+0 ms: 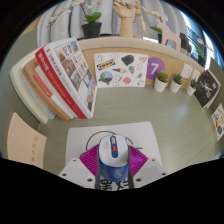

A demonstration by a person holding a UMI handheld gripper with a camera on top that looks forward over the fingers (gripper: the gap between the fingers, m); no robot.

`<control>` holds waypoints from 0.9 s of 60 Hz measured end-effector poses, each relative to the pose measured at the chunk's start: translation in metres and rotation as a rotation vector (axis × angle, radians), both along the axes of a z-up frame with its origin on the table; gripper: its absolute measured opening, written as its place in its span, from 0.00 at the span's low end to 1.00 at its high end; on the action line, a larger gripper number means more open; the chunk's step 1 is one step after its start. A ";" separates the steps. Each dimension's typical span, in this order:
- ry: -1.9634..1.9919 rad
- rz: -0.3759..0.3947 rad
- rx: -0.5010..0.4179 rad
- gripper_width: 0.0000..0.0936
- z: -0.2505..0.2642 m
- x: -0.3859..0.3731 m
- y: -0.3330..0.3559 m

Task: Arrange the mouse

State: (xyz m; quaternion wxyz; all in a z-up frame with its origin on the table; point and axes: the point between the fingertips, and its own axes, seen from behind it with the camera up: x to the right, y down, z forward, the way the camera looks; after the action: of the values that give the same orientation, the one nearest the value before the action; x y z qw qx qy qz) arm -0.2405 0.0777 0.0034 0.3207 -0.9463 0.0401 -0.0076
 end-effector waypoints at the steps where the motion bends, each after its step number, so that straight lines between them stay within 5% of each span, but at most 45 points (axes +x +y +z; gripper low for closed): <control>1: 0.003 0.000 -0.006 0.40 -0.004 -0.001 -0.003; 8: -0.016 0.008 -0.001 0.40 -0.019 -0.002 -0.012; 19: -0.048 0.021 0.028 0.55 -0.018 0.001 -0.009; 25: -0.067 -0.001 0.029 0.77 -0.006 0.009 -0.011; 37: -0.025 -0.007 0.179 0.89 0.100 0.010 -0.030; 54: -0.062 0.042 0.356 0.91 0.237 0.030 -0.129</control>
State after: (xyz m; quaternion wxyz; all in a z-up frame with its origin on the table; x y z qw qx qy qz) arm -0.2102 -0.0517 0.2401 0.4842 -0.8746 0.0110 -0.0229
